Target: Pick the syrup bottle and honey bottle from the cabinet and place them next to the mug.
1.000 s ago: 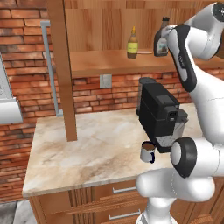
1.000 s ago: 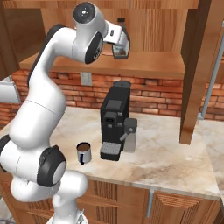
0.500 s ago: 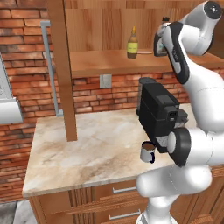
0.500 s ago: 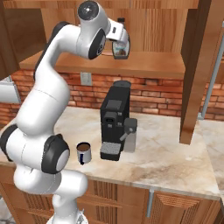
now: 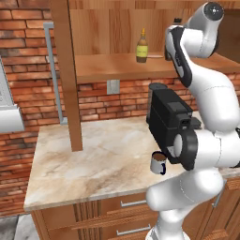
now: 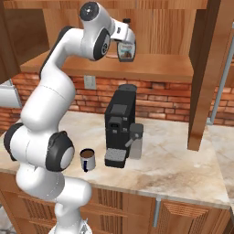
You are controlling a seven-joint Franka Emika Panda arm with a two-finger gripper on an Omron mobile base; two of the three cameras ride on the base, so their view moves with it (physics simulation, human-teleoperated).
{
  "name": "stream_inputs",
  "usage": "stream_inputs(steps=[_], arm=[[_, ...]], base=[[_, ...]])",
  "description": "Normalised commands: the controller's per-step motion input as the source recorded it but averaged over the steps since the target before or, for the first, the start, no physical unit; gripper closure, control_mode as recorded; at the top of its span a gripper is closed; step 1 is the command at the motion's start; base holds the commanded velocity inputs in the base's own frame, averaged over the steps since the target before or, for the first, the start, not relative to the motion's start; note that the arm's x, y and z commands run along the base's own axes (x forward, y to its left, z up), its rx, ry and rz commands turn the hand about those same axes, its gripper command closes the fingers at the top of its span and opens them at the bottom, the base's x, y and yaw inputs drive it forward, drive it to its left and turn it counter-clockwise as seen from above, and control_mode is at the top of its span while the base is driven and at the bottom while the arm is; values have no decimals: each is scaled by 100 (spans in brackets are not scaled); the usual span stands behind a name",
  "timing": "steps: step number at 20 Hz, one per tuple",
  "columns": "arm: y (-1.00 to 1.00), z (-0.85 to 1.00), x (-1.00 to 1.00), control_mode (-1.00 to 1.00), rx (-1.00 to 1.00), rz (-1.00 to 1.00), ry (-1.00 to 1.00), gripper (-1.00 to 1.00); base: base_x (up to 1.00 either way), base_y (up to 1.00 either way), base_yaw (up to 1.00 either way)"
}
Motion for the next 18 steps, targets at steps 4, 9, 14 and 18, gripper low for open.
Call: stream_inputs(steps=[4,9,14,18], arm=[[0,0,5,-100,-1,-4,0,-100],[0,12,0,-100,0,0,-1,-100],[0,9,2,-100,0,0,0,-100],[-13,16,0,-100,0,0,0,-100]], base=[[0,0,0],[0,0,0],[0,0,0],[0,0,0]])
